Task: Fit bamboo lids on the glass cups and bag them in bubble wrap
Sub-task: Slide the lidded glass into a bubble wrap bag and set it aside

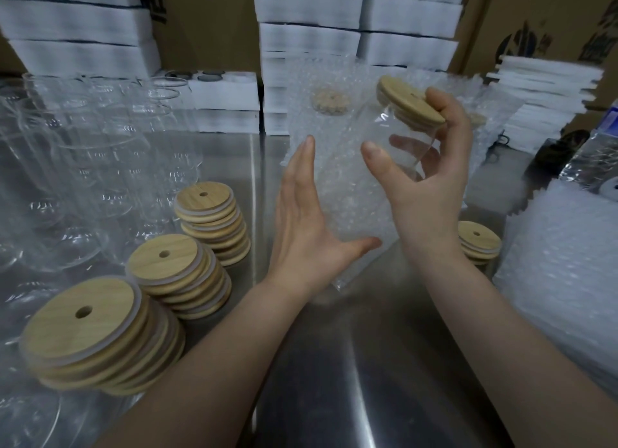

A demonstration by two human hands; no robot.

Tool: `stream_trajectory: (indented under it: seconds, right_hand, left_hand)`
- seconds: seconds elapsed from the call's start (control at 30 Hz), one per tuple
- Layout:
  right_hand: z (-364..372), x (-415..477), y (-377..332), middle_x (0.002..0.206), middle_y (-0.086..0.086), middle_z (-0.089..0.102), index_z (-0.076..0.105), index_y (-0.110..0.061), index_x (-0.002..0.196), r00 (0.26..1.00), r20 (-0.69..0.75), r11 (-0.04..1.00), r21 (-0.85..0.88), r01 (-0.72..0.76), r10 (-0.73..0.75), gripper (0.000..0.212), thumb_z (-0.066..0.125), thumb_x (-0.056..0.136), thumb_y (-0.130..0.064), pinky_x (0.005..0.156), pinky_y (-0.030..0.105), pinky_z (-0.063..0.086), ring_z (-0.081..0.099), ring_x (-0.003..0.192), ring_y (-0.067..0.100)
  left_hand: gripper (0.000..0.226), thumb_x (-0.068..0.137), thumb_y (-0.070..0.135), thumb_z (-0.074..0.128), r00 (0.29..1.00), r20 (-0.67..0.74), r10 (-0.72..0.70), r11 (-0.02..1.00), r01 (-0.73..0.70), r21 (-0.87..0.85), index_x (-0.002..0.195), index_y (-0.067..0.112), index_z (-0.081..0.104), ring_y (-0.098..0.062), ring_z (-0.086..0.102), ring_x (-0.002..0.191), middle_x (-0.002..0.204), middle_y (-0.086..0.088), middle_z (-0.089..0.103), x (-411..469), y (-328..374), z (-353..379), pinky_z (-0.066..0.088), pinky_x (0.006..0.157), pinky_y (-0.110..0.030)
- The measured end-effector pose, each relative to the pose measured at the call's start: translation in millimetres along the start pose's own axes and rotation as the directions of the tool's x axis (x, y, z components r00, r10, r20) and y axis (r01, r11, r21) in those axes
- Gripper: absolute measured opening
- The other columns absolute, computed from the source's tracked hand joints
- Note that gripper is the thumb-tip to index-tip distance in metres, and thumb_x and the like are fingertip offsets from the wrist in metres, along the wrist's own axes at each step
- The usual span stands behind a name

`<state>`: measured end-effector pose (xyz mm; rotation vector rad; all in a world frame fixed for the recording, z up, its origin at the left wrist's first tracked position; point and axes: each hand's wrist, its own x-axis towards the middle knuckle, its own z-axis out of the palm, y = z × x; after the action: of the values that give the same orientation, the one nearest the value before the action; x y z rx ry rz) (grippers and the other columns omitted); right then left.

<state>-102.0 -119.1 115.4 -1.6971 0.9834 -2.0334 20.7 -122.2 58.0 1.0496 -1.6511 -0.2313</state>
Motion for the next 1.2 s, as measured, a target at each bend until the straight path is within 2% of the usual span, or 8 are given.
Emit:
stream_trajectory:
  seconds: [0.17,0.27,0.37,0.43,0.6,0.73,1.0,1.2]
  right_hand:
    - [-2.4,3.5,0.1,0.133,-0.007,0.041,0.038,-0.014,0.138,0.995,-0.053,0.997,-0.01,0.081,-0.081,0.067,0.077,0.084,-0.018,0.088,0.021,0.05,0.052,0.113,-0.001]
    - [-1.7,2.6,0.3,0.136,-0.007,0.042,0.036,-0.017,0.141,0.996,-0.025,0.997,-0.007,0.081,-0.082,0.07,0.077,0.084,-0.023,0.089,0.024,0.051,0.053,0.115,0.005]
    - [-0.1,1.5,-1.6,0.134,-0.013,0.042,0.034,-0.022,0.141,0.994,-0.01,0.993,-0.038,0.111,-0.111,0.072,0.076,0.083,-0.027,0.088,0.029,0.053,0.055,0.115,0.009]
    - [0.4,1.6,-2.2,0.133,-0.014,0.042,0.033,-0.02,0.141,0.991,-0.009,0.99,-0.047,0.135,-0.136,0.071,0.076,0.084,-0.026,0.091,0.028,0.051,0.053,0.116,0.006]
    - [1.4,0.7,-3.9,0.136,-0.011,0.042,0.035,-0.016,0.142,0.991,0.021,0.99,-0.052,0.131,-0.13,0.073,0.076,0.083,-0.027,0.095,0.031,0.05,0.051,0.121,0.007]
    - [2.4,-2.0,-3.7,0.144,0.001,0.042,0.033,-0.013,0.145,0.981,0.098,0.98,-0.097,0.175,-0.165,0.078,0.077,0.082,-0.024,0.103,0.041,0.046,0.046,0.132,0.019]
    - [3.7,-3.1,-4.2,0.136,-0.03,0.035,0.028,-0.023,0.147,0.975,0.168,0.976,-0.139,0.168,-0.144,0.083,0.077,0.081,-0.027,0.106,0.035,0.043,0.041,0.126,-0.001]
    - [5.0,-4.8,-0.2,0.136,-0.009,0.044,0.038,-0.016,0.147,0.975,0.215,0.979,-0.181,0.091,-0.051,0.082,0.08,0.077,-0.024,0.11,0.025,0.037,0.042,0.128,0.001]
  left_hand:
    - [0.122,0.059,0.04,0.09,0.966,0.085,-0.246,0.966,0.252,-0.066,0.153,0.027,0.014,-0.01,0.03,0.141,0.154,0.004,0.032,3.4,-8.6,-0.5,0.031,0.115,-0.038]
    - [0.106,0.061,0.041,0.088,0.957,0.082,-0.278,0.949,0.287,-0.131,0.148,0.027,0.029,0.001,0.041,0.127,0.144,0.013,0.045,3.0,-10.6,0.0,0.036,0.101,-0.013]
    - [0.106,0.061,0.045,0.088,0.957,0.088,-0.276,0.945,0.287,-0.154,0.148,0.029,0.029,0.017,0.033,0.113,0.131,0.025,0.041,0.5,-7.7,-0.1,0.028,0.084,0.008]
    - [0.104,0.061,0.046,0.087,0.959,0.081,-0.271,0.945,0.282,-0.167,0.146,0.028,0.031,0.01,0.039,0.12,0.137,0.022,0.044,0.0,-5.2,-1.2,0.032,0.091,0.001]
    - [0.101,0.061,0.046,0.088,0.956,0.043,-0.289,0.933,0.291,-0.211,0.145,0.026,0.035,-0.009,0.047,0.13,0.141,0.009,0.05,-0.3,0.4,-4.4,0.042,0.108,-0.039]
    - [0.099,0.062,0.047,0.088,0.956,0.027,-0.292,0.928,0.29,-0.235,0.143,0.023,0.038,-0.011,0.048,0.13,0.14,0.006,0.051,-1.0,3.5,-5.6,0.043,0.107,-0.042]
    - [0.092,0.056,0.053,0.083,0.955,0.009,-0.296,0.903,0.283,-0.323,0.136,0.026,0.045,-0.005,0.056,0.121,0.129,0.01,0.06,-2.6,8.8,-6.5,0.049,0.101,-0.038]
    - [0.085,0.06,0.048,0.082,0.959,0.013,-0.283,0.878,0.265,-0.398,0.134,0.023,0.049,-0.008,0.057,0.122,0.128,0.008,0.062,-0.8,7.9,-6.0,0.048,0.102,-0.035]
